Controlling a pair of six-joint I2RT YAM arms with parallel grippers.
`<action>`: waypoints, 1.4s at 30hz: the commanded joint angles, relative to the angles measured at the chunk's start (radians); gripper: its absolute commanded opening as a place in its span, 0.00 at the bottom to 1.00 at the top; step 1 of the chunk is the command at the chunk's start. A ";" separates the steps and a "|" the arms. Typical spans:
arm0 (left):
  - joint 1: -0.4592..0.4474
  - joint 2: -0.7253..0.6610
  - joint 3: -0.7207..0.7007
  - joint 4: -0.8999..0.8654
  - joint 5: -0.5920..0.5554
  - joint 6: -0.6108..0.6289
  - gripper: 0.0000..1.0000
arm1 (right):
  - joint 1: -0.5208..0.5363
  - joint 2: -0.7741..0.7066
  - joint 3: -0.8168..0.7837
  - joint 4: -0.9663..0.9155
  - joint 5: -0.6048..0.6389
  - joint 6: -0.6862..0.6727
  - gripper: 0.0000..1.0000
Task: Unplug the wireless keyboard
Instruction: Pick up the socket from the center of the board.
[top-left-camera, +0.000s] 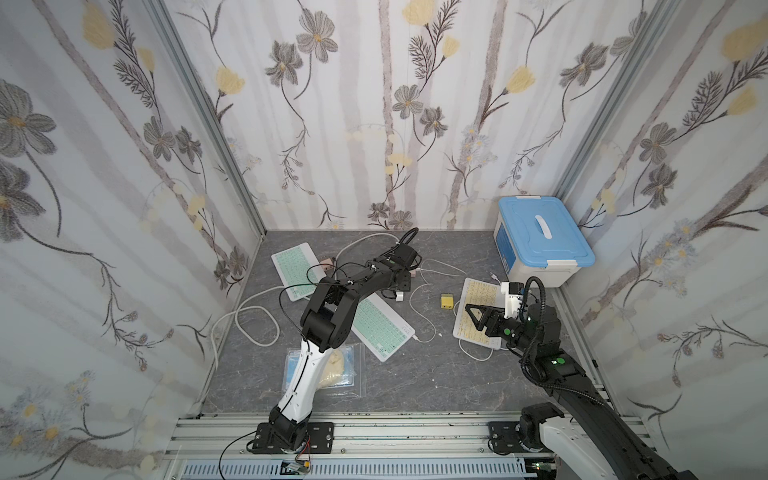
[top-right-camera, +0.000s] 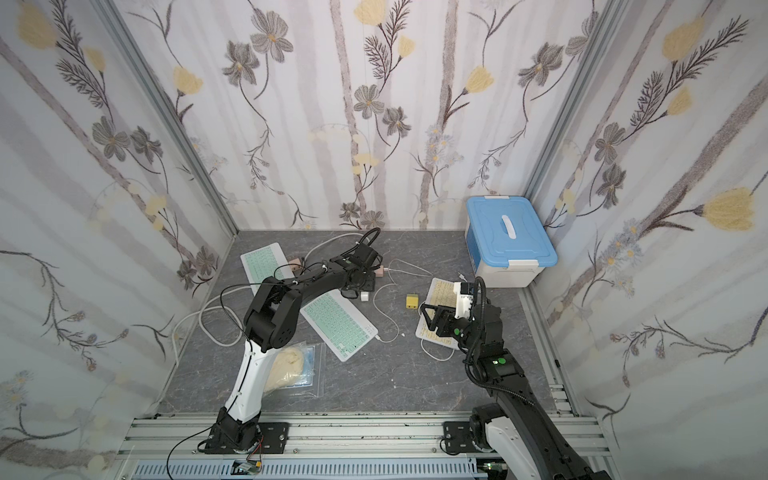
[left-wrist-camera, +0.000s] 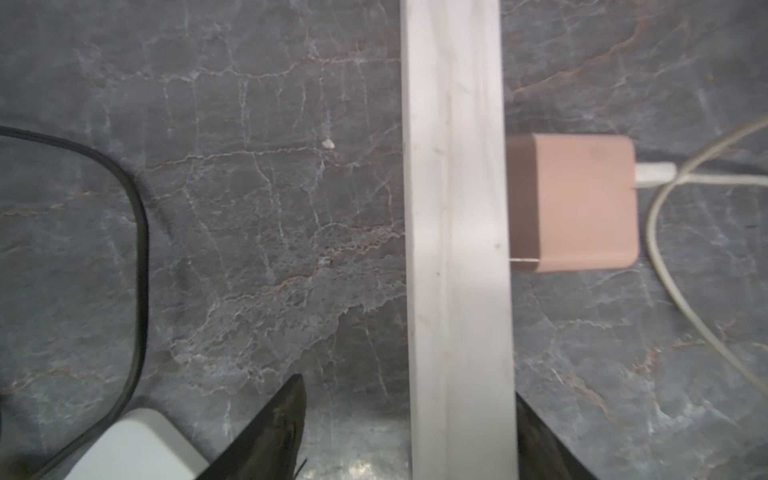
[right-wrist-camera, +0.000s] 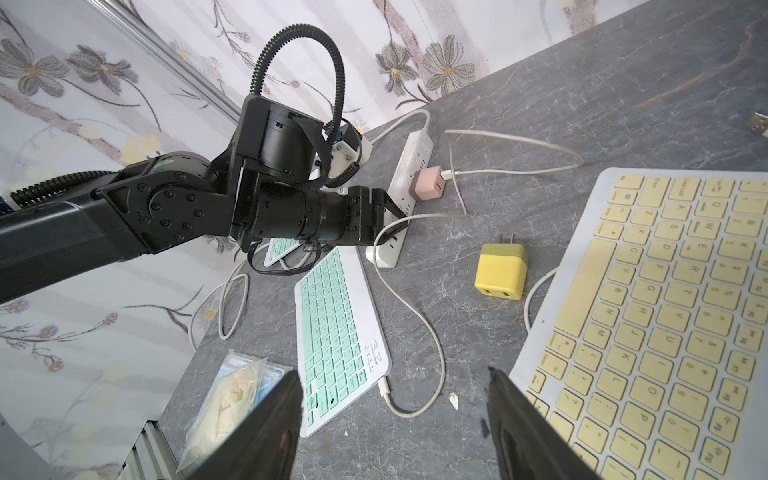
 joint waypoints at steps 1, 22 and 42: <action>0.009 0.002 -0.003 0.002 0.042 0.022 0.64 | 0.020 0.005 0.020 -0.052 0.038 0.042 0.71; 0.017 0.059 0.168 -0.111 0.078 0.060 0.66 | 0.203 0.300 0.213 0.091 0.059 0.153 0.73; 0.096 0.354 0.632 -0.151 0.037 0.022 0.70 | 0.202 0.412 0.182 0.084 0.022 0.061 0.72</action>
